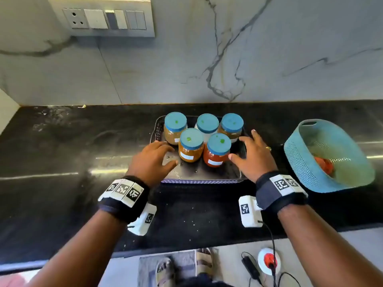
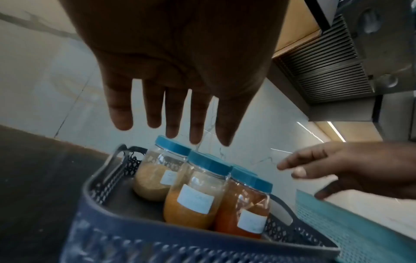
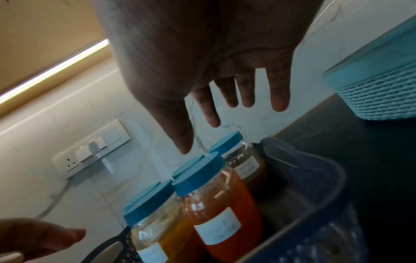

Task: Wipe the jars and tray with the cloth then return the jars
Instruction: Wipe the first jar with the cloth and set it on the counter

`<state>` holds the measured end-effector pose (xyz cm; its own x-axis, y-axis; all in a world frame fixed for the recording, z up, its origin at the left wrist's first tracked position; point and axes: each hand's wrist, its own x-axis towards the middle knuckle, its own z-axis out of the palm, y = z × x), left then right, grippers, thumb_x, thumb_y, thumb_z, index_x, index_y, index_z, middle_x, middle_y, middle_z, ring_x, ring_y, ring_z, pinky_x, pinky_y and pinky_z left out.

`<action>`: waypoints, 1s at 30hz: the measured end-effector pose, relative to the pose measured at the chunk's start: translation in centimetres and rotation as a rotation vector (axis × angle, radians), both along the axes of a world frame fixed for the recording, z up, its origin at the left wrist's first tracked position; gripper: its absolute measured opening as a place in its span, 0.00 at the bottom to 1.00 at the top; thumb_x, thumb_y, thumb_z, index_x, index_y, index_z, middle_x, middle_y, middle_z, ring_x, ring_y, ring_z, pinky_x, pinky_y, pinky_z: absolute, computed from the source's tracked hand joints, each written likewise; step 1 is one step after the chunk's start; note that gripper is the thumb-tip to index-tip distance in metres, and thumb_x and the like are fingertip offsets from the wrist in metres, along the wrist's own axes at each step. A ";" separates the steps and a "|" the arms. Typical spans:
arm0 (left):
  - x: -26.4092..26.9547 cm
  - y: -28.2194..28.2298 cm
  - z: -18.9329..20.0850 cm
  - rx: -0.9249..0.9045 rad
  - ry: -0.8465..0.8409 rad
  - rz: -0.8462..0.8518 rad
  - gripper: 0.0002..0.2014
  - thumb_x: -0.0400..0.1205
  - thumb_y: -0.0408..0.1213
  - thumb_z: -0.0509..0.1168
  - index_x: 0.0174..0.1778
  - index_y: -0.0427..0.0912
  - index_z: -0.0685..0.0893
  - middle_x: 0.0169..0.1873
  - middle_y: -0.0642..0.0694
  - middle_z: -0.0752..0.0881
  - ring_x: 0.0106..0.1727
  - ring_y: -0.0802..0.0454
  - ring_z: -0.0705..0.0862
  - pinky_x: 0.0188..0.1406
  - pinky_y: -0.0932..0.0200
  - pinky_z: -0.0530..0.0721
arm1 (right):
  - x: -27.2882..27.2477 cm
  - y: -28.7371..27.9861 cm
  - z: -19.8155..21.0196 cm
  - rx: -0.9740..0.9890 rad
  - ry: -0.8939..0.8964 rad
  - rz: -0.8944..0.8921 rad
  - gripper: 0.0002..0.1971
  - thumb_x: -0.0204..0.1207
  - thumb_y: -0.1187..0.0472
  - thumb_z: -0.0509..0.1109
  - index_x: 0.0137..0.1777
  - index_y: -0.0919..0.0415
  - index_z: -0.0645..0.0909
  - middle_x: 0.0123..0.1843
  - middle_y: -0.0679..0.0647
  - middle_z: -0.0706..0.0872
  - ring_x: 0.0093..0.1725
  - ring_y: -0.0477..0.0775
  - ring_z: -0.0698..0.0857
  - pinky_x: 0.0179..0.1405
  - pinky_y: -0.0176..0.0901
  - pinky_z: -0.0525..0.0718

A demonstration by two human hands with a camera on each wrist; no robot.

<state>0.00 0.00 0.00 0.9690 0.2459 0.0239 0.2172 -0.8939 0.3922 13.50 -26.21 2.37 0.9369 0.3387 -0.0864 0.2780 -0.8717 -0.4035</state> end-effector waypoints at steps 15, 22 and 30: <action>0.6 0.2 -1.7 -0.121 0.298 0.492 0.17 0.81 0.27 0.66 0.67 0.36 0.85 0.60 0.33 0.90 0.63 0.35 0.87 0.64 0.46 0.82 | 4.3 -3.1 -4.0 -0.288 0.193 0.000 0.09 0.83 0.65 0.61 0.59 0.63 0.80 0.59 0.66 0.87 0.59 0.71 0.85 0.43 0.48 0.73; -1.9 -0.5 -2.1 -0.179 0.353 0.520 0.16 0.81 0.28 0.67 0.65 0.38 0.85 0.58 0.36 0.91 0.61 0.35 0.87 0.62 0.45 0.84 | 3.4 -3.6 -3.4 -0.272 0.212 -0.008 0.07 0.82 0.66 0.63 0.54 0.63 0.82 0.54 0.67 0.87 0.55 0.72 0.86 0.43 0.47 0.76; -2.4 0.0 -1.7 -0.142 0.372 0.495 0.14 0.82 0.46 0.70 0.61 0.43 0.86 0.54 0.42 0.91 0.58 0.37 0.88 0.59 0.45 0.86 | 2.9 -3.7 -3.9 -0.230 0.210 -0.041 0.09 0.84 0.63 0.64 0.59 0.64 0.83 0.57 0.68 0.87 0.58 0.74 0.84 0.45 0.48 0.75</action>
<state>-2.36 -0.05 -1.67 0.6767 0.6431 -0.3585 0.7362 -0.5973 0.3182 16.42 -29.87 -1.52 0.9029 0.2507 -0.3493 0.1726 -0.9554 -0.2396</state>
